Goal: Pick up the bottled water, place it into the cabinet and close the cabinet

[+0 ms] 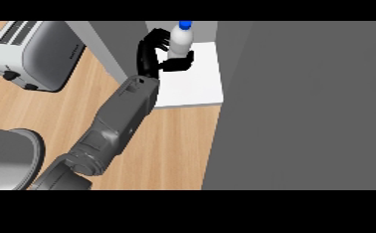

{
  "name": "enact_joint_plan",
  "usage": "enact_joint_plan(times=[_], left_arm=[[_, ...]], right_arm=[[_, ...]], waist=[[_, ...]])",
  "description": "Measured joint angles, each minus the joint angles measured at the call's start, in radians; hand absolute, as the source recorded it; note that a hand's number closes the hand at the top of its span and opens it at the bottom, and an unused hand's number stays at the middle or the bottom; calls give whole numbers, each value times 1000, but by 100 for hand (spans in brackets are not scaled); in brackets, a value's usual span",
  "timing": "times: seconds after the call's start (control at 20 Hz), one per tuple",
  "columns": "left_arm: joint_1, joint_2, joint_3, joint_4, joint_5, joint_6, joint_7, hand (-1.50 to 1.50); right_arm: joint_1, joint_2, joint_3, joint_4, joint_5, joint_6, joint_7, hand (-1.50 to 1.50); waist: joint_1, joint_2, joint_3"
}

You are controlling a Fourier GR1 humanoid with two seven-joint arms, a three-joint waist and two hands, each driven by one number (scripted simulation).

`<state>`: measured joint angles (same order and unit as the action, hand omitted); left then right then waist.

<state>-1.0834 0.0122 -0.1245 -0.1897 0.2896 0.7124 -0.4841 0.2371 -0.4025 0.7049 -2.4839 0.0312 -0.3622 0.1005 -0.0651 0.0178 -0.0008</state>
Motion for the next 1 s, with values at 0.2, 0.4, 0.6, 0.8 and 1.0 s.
enact_joint_plan(times=[0.2,0.4,0.6,0.8,1.0], left_arm=[[-28,-1,-15,61,-32,23,11,-150],[-32,-7,-32,100,-62,61,7,-150],[-36,-11,-35,117,-72,99,13,-150],[-33,-12,-27,121,-73,112,3,-150],[-28,-11,-14,99,-65,77,-21,-150]], right_arm=[[-4,-2,3,1,-2,0,-3,-150],[4,-14,0,0,-4,4,-15,-150],[-4,-12,0,5,-8,8,-20,-150],[-9,-12,2,5,-9,7,-21,-150],[-11,-10,4,5,-10,3,-12,-150]], waist=[[-5,2,0],[-10,3,0],[-14,5,0],[-17,8,0],[-12,6,-1]])
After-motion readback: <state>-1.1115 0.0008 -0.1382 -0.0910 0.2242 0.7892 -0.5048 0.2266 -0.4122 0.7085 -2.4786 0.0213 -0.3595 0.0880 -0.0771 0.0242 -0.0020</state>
